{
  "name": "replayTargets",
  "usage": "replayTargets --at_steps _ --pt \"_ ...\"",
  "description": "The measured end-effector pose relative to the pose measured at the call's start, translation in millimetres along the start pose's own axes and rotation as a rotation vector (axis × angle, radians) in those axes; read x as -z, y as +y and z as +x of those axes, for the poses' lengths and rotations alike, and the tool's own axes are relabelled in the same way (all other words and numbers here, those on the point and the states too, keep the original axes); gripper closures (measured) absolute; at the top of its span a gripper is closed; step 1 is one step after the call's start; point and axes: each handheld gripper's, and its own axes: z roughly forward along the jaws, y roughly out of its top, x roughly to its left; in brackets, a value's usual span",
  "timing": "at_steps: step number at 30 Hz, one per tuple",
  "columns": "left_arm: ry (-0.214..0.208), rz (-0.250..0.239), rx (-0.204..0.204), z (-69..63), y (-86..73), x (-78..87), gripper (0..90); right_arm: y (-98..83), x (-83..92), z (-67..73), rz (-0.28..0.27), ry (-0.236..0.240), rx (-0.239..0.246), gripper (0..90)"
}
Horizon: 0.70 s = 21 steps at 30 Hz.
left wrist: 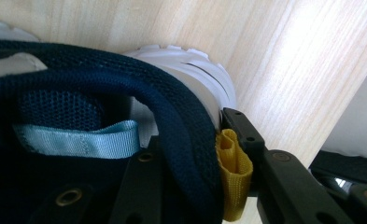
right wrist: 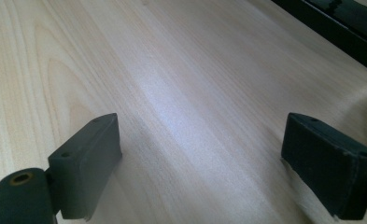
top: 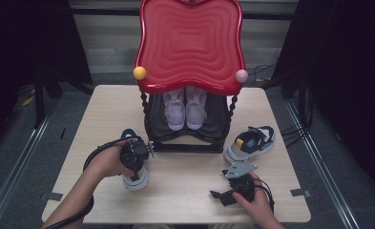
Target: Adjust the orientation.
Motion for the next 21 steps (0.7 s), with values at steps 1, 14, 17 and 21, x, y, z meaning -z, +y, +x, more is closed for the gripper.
replayTargets --at_steps 1,14,17,21 --pt "-0.002 0.001 0.0 0.0 -0.3 0.3 71.1 0.0 -0.1 0.0 0.0 0.001 0.0 11.2" --pt "0.018 0.002 0.001 0.8 -4.9 5.2 72.6 0.0 0.0 0.0 0.0 0.0 0.0 11.2" --pt "0.027 -0.009 -0.006 0.8 -6.1 11.5 72.7 0.0 0.0 0.0 0.0 0.0 0.0 11.2" --pt "0.031 -0.017 -0.004 -1.7 -6.1 19.2 72.7 0.0 0.0 0.0 0.0 0.0 0.0 11.2"
